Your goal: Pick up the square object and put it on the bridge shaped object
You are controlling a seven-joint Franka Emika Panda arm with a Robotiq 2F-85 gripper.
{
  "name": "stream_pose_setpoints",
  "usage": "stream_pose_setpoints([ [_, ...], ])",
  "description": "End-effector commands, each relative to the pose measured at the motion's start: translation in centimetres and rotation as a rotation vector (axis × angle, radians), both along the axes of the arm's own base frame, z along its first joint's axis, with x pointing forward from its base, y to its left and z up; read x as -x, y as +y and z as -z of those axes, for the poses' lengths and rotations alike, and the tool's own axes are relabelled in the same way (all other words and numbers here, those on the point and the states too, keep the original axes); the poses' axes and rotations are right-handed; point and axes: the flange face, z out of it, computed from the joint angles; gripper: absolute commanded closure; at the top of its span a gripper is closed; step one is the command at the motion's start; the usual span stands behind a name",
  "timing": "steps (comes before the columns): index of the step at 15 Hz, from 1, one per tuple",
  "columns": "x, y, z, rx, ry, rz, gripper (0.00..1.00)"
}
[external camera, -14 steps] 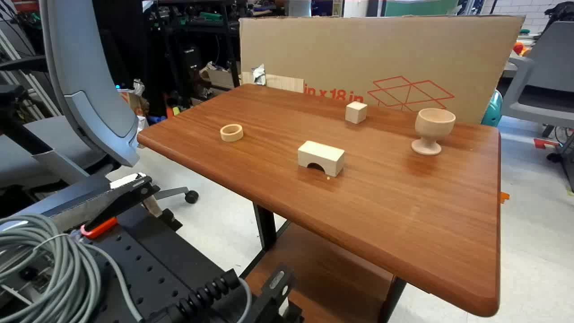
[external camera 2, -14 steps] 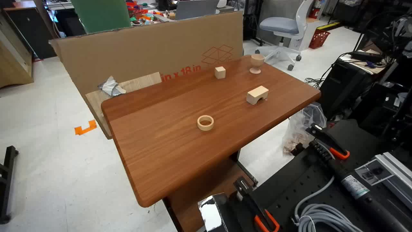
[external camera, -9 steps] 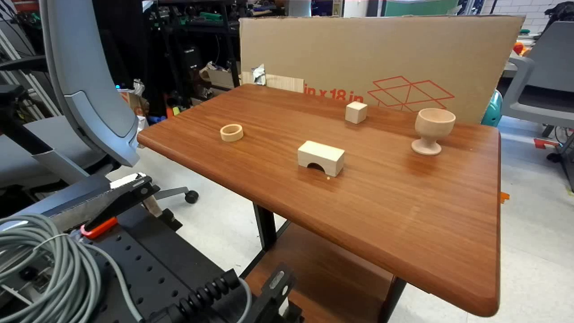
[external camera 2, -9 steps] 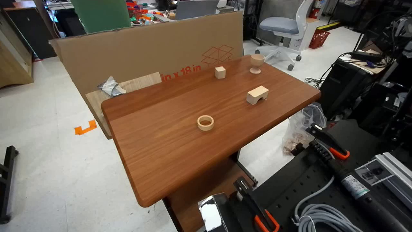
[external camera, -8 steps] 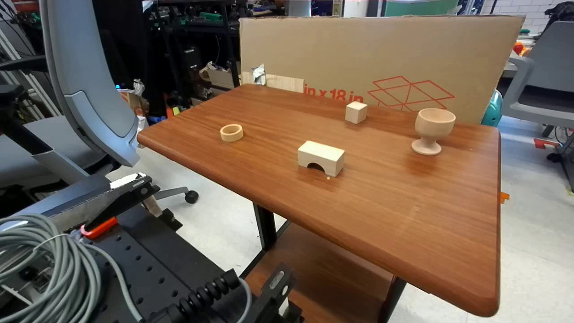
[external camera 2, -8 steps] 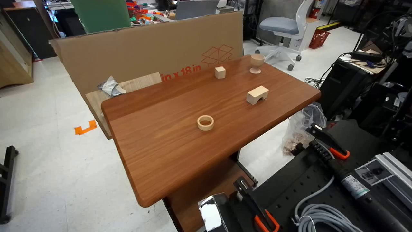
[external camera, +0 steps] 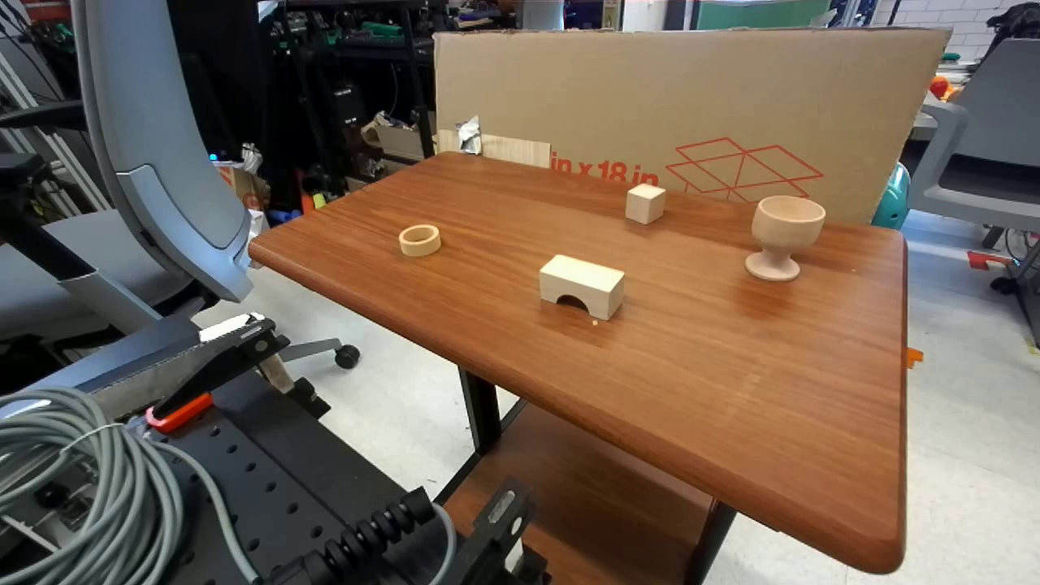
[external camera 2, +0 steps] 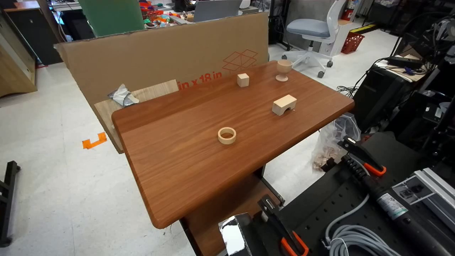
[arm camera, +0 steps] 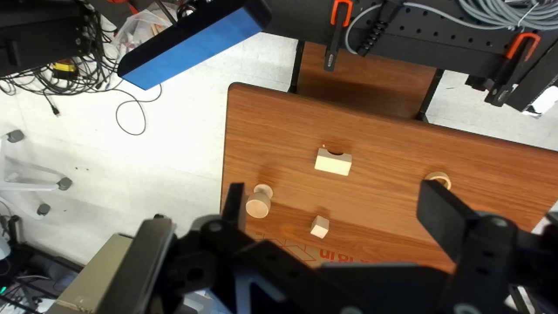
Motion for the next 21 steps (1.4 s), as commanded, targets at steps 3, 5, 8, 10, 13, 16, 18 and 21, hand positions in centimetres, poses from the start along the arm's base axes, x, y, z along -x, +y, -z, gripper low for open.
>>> stream_pose_setpoints([
  [3,-0.01,0.01,-0.09,0.0,0.001,0.0,0.0],
  [5,-0.01,0.01,-0.09,0.0,0.001,0.0,0.0],
  [8,-0.01,0.01,-0.09,0.0,0.001,0.0,0.0],
  [10,-0.01,0.01,-0.09,0.0,0.001,0.0,0.0],
  [13,-0.01,0.01,-0.09,0.0,0.001,0.0,0.0],
  [16,-0.01,0.01,-0.09,0.0,0.001,0.0,0.0],
  [18,-0.01,0.01,-0.09,0.0,0.001,0.0,0.0],
  [21,-0.01,0.01,-0.09,0.0,0.001,0.0,0.0],
])
